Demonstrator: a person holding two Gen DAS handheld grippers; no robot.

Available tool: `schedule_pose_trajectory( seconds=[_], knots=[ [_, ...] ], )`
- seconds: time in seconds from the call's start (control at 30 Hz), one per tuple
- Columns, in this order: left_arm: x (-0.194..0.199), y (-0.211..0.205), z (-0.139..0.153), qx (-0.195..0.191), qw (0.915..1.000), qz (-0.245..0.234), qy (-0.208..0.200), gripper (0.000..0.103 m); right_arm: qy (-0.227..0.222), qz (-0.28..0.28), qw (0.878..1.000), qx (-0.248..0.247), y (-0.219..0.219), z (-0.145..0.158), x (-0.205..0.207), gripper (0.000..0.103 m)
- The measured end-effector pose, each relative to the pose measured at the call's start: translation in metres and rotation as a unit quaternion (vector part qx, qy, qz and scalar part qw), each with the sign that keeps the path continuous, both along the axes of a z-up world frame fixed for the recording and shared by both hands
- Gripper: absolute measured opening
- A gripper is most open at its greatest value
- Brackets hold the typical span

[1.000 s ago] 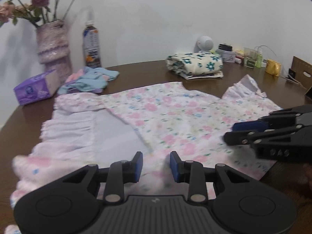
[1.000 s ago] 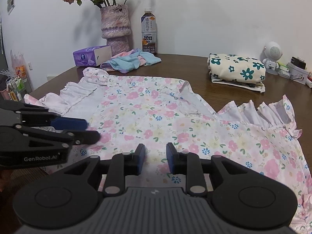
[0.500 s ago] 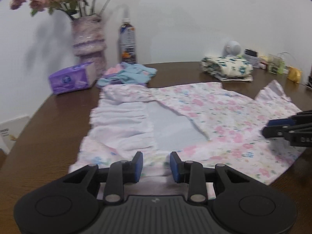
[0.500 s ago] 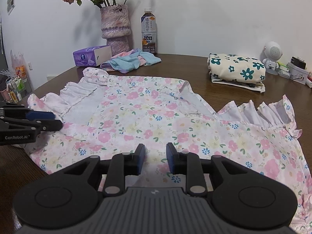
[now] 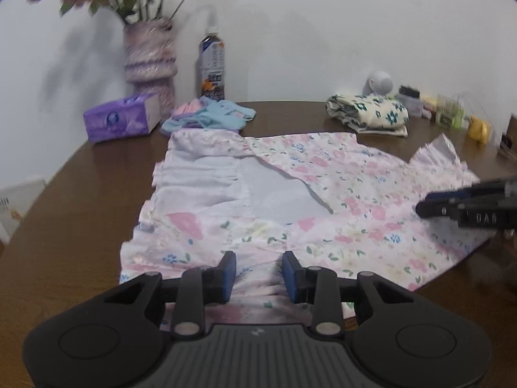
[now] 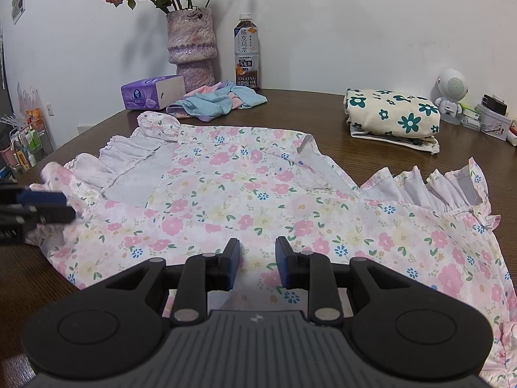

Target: Fold clothes

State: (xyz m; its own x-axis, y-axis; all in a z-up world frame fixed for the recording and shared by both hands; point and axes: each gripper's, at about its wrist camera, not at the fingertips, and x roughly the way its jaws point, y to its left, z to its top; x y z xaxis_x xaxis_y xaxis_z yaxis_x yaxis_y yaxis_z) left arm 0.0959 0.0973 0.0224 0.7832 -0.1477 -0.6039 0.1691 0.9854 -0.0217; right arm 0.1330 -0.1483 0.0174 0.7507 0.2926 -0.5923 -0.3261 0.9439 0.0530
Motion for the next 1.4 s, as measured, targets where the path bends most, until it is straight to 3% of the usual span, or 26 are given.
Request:
schedule_pose_trajectory(
  seconds=[0.33,0.6,0.9,1.17,1.4],
  knots=[
    [-0.003,0.006,-0.001,-0.007,0.9998,0.016,-0.005,0.037,0.001,0.000,1.000,0.004,-0.001,0.000,0.000,0.025],
    [-0.005,0.018,-0.002,-0.015,0.9990,0.041,-0.006,0.035,0.001,0.000,1.000,0.004,0.000,0.000,0.000,0.025],
    [-0.016,0.021,0.005,0.017,0.9951,0.095,-0.023,0.031,0.002,0.000,1.000,0.007,-0.001,0.000,0.000,0.025],
    [-0.048,0.006,0.012,-0.017,0.9993,0.021,-0.027,0.032,0.001,0.001,1.000,0.007,-0.001,0.000,0.000,0.026],
    [-0.044,0.014,0.000,-0.032,0.9990,0.030,-0.002,0.035,0.001,0.002,1.000,0.004,0.000,0.000,0.000,0.027]
  ],
)
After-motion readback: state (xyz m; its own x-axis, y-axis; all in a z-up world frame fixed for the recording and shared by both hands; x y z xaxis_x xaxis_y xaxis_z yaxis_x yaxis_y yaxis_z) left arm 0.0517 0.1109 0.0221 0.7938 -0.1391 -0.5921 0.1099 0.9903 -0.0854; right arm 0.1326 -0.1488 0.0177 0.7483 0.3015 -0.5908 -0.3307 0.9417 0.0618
